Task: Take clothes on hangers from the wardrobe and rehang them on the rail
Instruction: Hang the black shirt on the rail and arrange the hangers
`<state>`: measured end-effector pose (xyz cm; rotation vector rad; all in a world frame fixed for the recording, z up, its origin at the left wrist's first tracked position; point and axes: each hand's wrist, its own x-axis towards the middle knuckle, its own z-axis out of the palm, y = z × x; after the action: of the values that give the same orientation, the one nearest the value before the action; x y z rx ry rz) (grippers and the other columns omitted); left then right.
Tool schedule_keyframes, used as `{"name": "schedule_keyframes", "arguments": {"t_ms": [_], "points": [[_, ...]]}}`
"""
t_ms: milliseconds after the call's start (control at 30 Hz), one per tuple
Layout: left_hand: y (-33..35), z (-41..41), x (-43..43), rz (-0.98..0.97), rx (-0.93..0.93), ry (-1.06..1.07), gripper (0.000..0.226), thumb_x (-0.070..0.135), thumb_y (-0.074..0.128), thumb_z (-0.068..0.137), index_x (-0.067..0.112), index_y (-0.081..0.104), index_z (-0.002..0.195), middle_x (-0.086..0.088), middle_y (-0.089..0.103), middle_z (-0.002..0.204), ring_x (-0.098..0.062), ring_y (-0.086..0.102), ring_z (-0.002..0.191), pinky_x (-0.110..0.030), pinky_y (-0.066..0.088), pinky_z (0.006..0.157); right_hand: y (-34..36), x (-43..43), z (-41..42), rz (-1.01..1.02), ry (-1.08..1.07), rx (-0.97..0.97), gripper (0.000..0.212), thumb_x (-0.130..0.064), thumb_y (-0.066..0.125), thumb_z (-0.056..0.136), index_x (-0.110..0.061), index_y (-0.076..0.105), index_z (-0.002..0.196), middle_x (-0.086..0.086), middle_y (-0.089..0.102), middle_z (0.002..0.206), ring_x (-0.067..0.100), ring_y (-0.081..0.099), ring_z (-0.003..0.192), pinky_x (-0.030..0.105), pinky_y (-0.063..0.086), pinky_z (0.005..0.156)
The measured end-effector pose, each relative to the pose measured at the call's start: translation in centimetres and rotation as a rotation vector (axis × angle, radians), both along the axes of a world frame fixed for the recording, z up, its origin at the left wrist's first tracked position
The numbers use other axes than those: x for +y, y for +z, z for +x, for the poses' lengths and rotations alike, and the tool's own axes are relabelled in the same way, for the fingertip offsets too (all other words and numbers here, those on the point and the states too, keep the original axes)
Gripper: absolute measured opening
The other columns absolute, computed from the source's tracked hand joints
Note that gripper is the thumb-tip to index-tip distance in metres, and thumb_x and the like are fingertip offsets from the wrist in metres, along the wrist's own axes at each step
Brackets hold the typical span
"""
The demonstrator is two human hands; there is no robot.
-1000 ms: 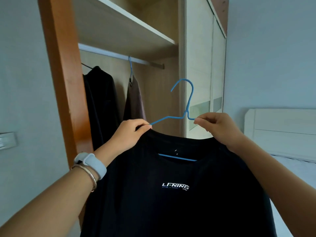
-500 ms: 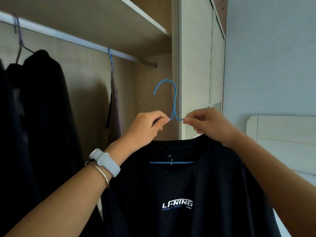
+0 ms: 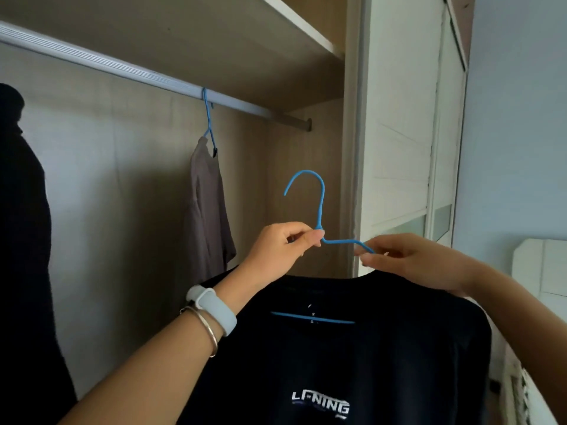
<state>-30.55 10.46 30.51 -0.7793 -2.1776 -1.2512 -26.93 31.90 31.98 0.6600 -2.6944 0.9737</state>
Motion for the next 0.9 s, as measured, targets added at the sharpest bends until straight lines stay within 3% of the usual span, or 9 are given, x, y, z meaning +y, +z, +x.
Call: {"name": "schedule_keyframes", "arguments": {"t_ms": [100,233,333,400,500,633,700,767,900], "points": [[-0.7,-2.8,-0.3,-0.01,-0.066,-0.011,0.024,0.033,0.054,0.088,0.02,0.067,0.072,0.016,0.049,0.046,0.007,0.046,0.047,-0.003,0.034,0.052,-1.4,0.9,-2.0,0.101,-0.043,-0.043,0.033,-0.04,0.052,0.088,-0.012,0.062,0.073,-0.006,0.043,0.057,0.004,0.039,0.052,0.016,0.034,0.056],[-1.5,-6.6,-0.6,-0.065,-0.094,-0.023,0.025,0.032,0.054,0.088,0.02,0.066,0.07,0.014,0.05,0.05,0.006,0.047,0.051,-0.005,0.035,0.055,-2.1,1.0,-4.5,0.176,-0.063,0.007,0.033,-0.035,0.048,0.092,-0.029,0.054,0.06,-0.014,0.048,0.046,-0.001,0.044,0.046,0.013,0.036,0.053],[-1.5,-8.7,-0.9,-0.131,0.04,0.069,0.026,0.028,0.055,0.089,0.009,0.071,0.08,0.007,0.059,0.066,0.0,0.054,0.068,-0.01,0.039,0.064,-2.9,1.0,-6.7,0.135,-0.085,0.026,0.033,-0.033,0.048,0.093,-0.03,0.056,0.061,-0.01,0.048,0.051,0.0,0.045,0.05,0.015,0.037,0.057],[-0.9,-10.0,-1.6,-0.066,0.114,0.147,0.025,0.027,0.056,0.088,0.007,0.071,0.085,-0.003,0.068,0.076,-0.013,0.06,0.076,-0.021,0.044,0.071,-3.4,1.1,-8.4,0.108,-0.091,-0.044,0.028,-0.033,0.049,0.093,-0.028,0.064,0.07,-0.007,0.053,0.059,0.003,0.047,0.056,0.02,0.038,0.063],[-0.5,-12.5,-3.3,-0.161,-0.011,0.241,0.02,0.024,0.054,0.09,0.012,0.068,0.095,-0.003,0.069,0.09,-0.013,0.061,0.087,-0.011,0.041,0.072,-3.8,1.0,-10.8,0.031,-0.098,-0.186,0.029,-0.034,0.05,0.092,-0.014,0.071,0.089,0.0,0.057,0.068,0.01,0.049,0.063,0.024,0.038,0.065],[-2.9,-15.5,-2.1,-0.345,-0.202,0.228,0.025,0.028,0.053,0.09,0.014,0.066,0.105,-0.004,0.068,0.103,-0.014,0.061,0.1,-0.023,0.043,0.092,-4.3,0.6,-14.6,-0.109,-0.093,-0.233,0.032,-0.032,0.054,0.09,-0.006,0.072,0.089,0.006,0.06,0.072,0.016,0.053,0.068,0.027,0.041,0.067],[-3.9,-16.7,-0.4,-0.288,-0.177,0.24,0.027,0.024,0.052,0.091,0.011,0.064,0.111,-0.007,0.063,0.114,-0.012,0.057,0.104,-0.018,0.039,0.09,-4.4,0.4,-16.5,-0.235,-0.074,-0.275,0.031,-0.028,0.056,0.09,-0.002,0.072,0.087,0.009,0.062,0.073,0.02,0.056,0.068,0.029,0.044,0.067],[-3.6,-17.8,0.9,-0.165,-0.15,0.295,0.03,0.021,0.05,0.092,0.008,0.059,0.118,-0.01,0.056,0.122,-0.018,0.054,0.114,-0.013,0.035,0.087,-3.8,-0.1,-18.0,-0.394,-0.027,-0.335,0.027,-0.022,0.056,0.091,-0.004,0.073,0.08,0.009,0.065,0.067,0.017,0.059,0.055,0.025,0.047,0.057],[-1.2,-20.2,1.6,0.091,-0.108,0.388,0.04,0.021,0.046,0.094,0.006,0.048,0.131,-0.011,0.048,0.134,-0.016,0.05,0.117,-0.004,0.028,0.08,-1.3,-2.8,-20.1,-0.587,0.138,-0.335,0.026,-0.011,0.048,0.094,0.006,0.066,0.087,0.017,0.059,0.072,0.018,0.053,0.051,0.022,0.043,0.049]]}}
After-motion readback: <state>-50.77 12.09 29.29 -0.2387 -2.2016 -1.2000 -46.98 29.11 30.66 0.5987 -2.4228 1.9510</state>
